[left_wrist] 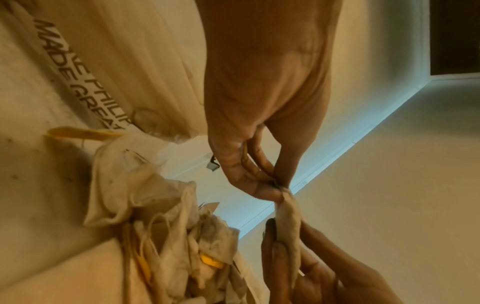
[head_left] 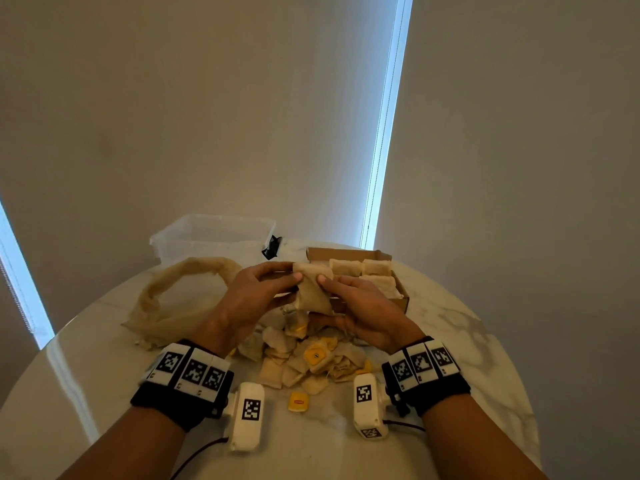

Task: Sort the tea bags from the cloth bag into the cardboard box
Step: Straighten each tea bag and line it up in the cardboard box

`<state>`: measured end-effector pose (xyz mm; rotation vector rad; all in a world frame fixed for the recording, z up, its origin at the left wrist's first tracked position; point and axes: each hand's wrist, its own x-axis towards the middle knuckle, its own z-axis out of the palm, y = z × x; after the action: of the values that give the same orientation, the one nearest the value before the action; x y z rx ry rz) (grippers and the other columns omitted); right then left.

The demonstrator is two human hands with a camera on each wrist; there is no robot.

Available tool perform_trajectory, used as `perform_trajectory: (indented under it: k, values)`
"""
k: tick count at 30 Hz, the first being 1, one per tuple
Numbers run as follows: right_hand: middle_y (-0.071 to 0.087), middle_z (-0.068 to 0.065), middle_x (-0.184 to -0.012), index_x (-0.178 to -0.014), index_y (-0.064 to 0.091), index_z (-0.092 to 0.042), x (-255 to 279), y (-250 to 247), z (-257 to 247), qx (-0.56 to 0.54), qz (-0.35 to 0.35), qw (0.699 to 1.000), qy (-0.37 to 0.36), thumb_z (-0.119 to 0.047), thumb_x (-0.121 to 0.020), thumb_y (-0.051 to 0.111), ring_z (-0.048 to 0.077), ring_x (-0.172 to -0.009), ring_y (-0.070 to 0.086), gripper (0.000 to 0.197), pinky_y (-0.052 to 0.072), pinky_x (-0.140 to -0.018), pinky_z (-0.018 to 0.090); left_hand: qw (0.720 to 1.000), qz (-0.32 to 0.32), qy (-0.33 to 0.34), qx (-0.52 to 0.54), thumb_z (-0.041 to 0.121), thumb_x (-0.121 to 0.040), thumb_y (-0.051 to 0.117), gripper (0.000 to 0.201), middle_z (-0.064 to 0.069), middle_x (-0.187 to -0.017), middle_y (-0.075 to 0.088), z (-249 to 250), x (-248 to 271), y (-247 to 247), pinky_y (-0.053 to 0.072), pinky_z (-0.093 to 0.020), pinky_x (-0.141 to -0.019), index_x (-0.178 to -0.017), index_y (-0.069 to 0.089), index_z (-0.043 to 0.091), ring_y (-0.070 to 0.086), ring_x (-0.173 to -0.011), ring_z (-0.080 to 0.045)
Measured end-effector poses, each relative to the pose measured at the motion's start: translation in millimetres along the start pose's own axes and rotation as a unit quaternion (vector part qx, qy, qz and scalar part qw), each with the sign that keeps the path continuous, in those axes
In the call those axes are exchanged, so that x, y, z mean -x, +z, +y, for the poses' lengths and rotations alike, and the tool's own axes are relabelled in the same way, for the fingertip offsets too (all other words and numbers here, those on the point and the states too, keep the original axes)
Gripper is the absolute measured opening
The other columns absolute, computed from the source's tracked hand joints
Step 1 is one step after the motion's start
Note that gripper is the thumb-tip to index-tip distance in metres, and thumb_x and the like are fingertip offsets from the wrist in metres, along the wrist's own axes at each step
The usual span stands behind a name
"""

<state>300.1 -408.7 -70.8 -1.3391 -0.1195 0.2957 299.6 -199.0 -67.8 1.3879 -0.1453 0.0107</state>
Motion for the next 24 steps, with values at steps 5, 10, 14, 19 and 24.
perform_trajectory:
  k: [5,10,14,19,24]
  values:
    - [0.076,0.019,-0.122,-0.133,0.065,-0.006,-3.2,-1.7,3.4,-0.012,0.043,0.999,-0.009,-0.023,-0.106,0.064,0.034,-0.109,0.077,0.032,0.066,-0.087,0.048,0.999,-0.018,-0.035,-0.015,0.014,-0.095,0.076,0.035,-0.011,-0.118,0.076,2.9,3.1,6.7,0.064,-0.029,-0.078,-0.129,0.065,0.018,0.077,-0.103,-0.024]
    - [0.074,0.021,-0.125,-0.135,0.062,-0.004,-5.7,-0.1,4.2,-0.044,0.044,0.998,0.003,-0.017,-0.109,0.058,0.034,-0.110,0.076,0.029,0.065,-0.090,0.048,0.999,-0.002,0.003,-0.041,-0.001,-0.092,0.077,0.032,-0.013,-0.114,0.077,3.2,4.7,2.9,0.064,-0.028,-0.079,-0.120,0.072,0.013,0.077,-0.101,-0.025]
    - [0.073,0.024,-0.126,-0.138,0.059,-0.001,-7.4,0.8,4.8,-0.072,0.007,0.997,0.017,-0.008,-0.108,0.056,0.037,-0.115,0.074,0.031,0.064,-0.092,0.047,0.999,-0.012,-0.008,-0.048,0.007,-0.097,0.072,0.023,-0.009,-0.116,0.078,3.8,4.5,0.0,0.062,-0.025,-0.078,-0.119,0.076,0.012,0.077,-0.101,-0.019]
    - [0.060,0.029,-0.140,-0.145,0.046,-0.016,-7.4,-4.4,4.3,-0.079,-0.002,0.997,0.009,0.008,-0.095,0.068,0.041,-0.113,0.074,0.060,0.063,-0.094,0.049,0.997,-0.052,-0.040,-0.050,0.005,-0.094,0.075,0.039,-0.006,-0.122,0.076,1.9,3.5,-0.6,0.064,-0.033,-0.087,-0.131,0.073,0.019,0.076,-0.107,-0.021]
    - [0.068,0.028,-0.131,-0.137,0.060,-0.007,-3.5,-6.5,0.8,-0.075,-0.043,0.996,0.009,0.011,-0.098,0.062,0.041,-0.119,0.071,0.043,0.060,-0.098,0.049,0.999,-0.019,-0.008,-0.048,-0.003,-0.094,0.072,0.042,-0.006,-0.122,0.077,-0.3,2.1,-3.7,0.063,-0.036,-0.093,-0.131,0.072,0.016,0.077,-0.106,-0.021]
